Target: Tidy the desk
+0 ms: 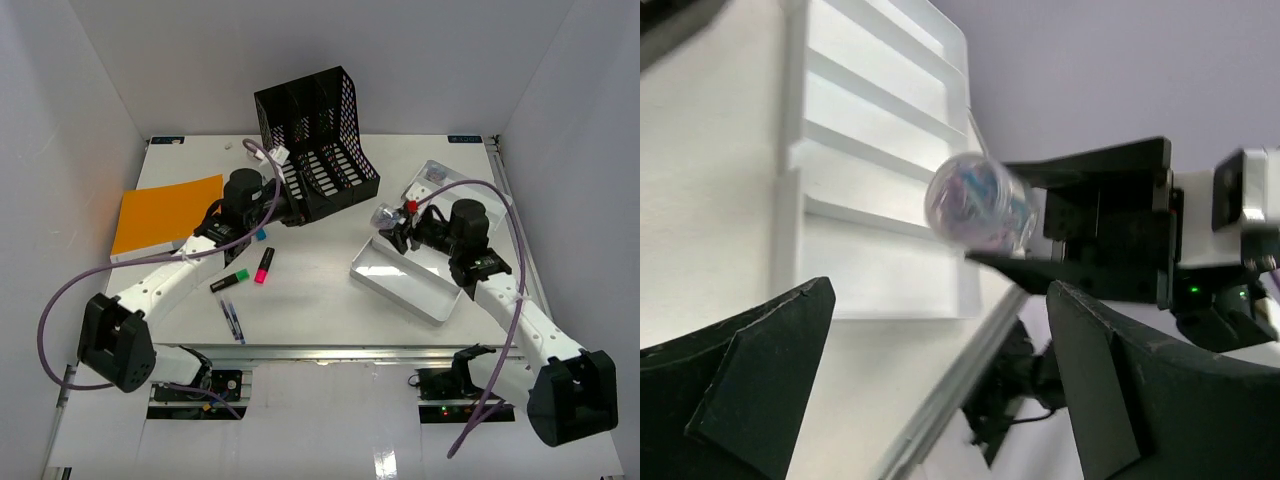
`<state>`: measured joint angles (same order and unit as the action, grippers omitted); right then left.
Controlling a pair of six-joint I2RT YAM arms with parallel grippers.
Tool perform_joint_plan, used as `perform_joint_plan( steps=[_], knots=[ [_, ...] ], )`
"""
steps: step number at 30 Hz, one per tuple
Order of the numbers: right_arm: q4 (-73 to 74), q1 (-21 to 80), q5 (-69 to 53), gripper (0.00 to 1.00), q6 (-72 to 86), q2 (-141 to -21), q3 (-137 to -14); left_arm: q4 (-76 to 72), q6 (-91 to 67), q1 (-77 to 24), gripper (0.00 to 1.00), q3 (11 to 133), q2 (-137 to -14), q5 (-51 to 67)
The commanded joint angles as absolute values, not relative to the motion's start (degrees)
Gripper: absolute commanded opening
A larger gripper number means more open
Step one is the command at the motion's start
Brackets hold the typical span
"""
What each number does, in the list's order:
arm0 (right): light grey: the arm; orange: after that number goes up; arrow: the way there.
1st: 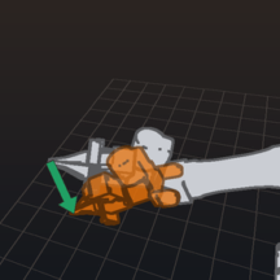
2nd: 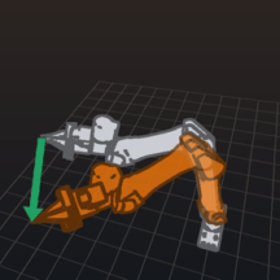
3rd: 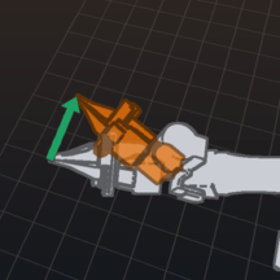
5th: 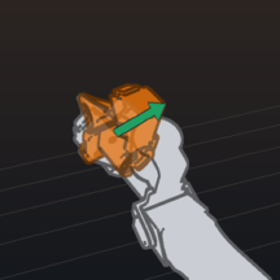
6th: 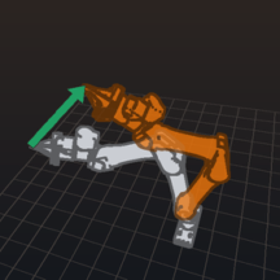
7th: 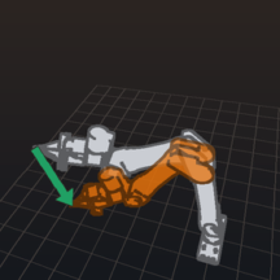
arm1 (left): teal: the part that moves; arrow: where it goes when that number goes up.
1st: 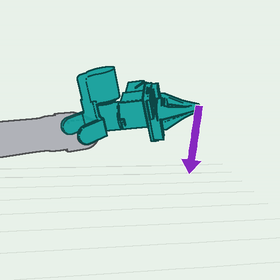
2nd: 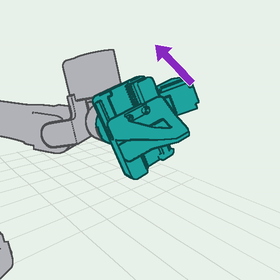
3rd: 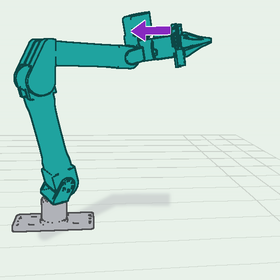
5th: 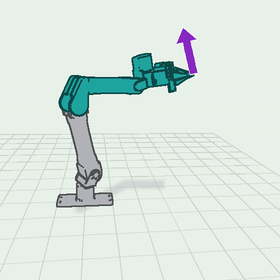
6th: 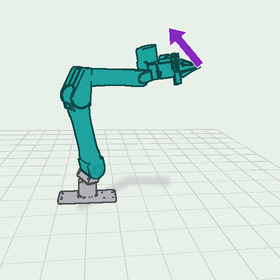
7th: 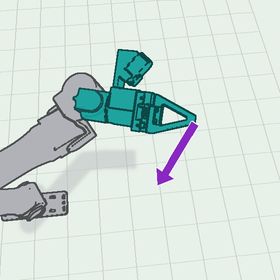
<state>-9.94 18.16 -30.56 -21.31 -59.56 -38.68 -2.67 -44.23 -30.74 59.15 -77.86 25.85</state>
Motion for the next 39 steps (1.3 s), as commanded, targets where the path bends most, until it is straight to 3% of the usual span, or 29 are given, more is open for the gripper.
perform_joint_plan(
  steps=[1, 7, 15, 35, 38, 39],
  knots=[
    [-6.02, 8.38, -18.59, 0.20, -20.44, -68.41, -47.93, 13.95, -25.90, -30.41, 0.98, 59.06, -69.91, 10.92],
    [3.92, 0.87, -9.69, 0.18, -20.80, -84.91, -64.21, 18.36, -14.95, -30.18, 0.98, 49.67, -59.55, -0.96],
    [15.10, -2.65, -3.75, 0.20, -23.75, -105.06, -83.86, 19.30, -10.78, -30.13, 0.98, 40.12, -49.05, -6.15],
    [15.92, -6.42, -2.41, 0.27, -25.05, -115.17, -91.81, 20.04, -10.90, -30.06, 0.98, 38.85, -45.81, -8.11],
    [17.14, -6.42, -3.07, 0.30, -24.87, -116.54, -93.12, 20.08, -10.90, -30.06, 0.98, 38.85, -45.88, -8.31],
    [17.34, -6.42, -3.00, 0.37, -24.90, -116.85, -93.33, 20.07, -10.90, -30.06, 0.98, 38.82, -45.88, -8.35]
  ],
)
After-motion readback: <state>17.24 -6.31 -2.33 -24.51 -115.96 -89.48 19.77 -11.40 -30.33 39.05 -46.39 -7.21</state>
